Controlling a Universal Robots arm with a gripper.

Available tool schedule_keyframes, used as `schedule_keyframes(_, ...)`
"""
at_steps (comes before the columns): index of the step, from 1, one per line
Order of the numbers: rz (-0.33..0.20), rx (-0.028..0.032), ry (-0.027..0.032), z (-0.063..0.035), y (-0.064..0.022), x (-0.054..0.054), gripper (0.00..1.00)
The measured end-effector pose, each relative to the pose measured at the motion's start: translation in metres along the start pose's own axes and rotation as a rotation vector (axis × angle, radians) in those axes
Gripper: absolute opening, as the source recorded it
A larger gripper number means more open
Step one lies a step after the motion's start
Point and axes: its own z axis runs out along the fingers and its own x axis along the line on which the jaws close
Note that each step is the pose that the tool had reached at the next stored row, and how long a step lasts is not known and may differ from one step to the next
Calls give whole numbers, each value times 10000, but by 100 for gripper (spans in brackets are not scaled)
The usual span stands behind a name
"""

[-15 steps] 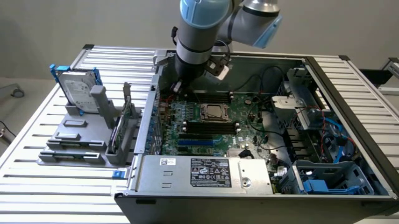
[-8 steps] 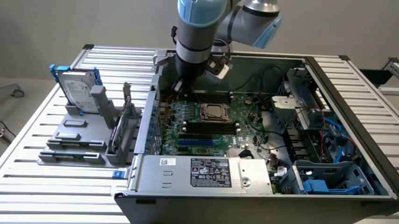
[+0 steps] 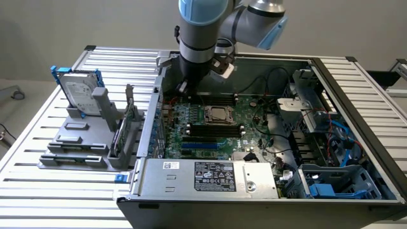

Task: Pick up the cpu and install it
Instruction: 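Install the first cpu locking lever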

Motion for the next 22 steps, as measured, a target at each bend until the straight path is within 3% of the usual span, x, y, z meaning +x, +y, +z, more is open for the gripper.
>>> schedule_keyframes(5, -39, -274, 76, -2, -5, 9, 11)
schedule_keyframes(16, -212, -994, 154, 2, -15, 41, 11)
schedule_keyframes(22, -335, -1366, 241, -31, -31, 65, 11)
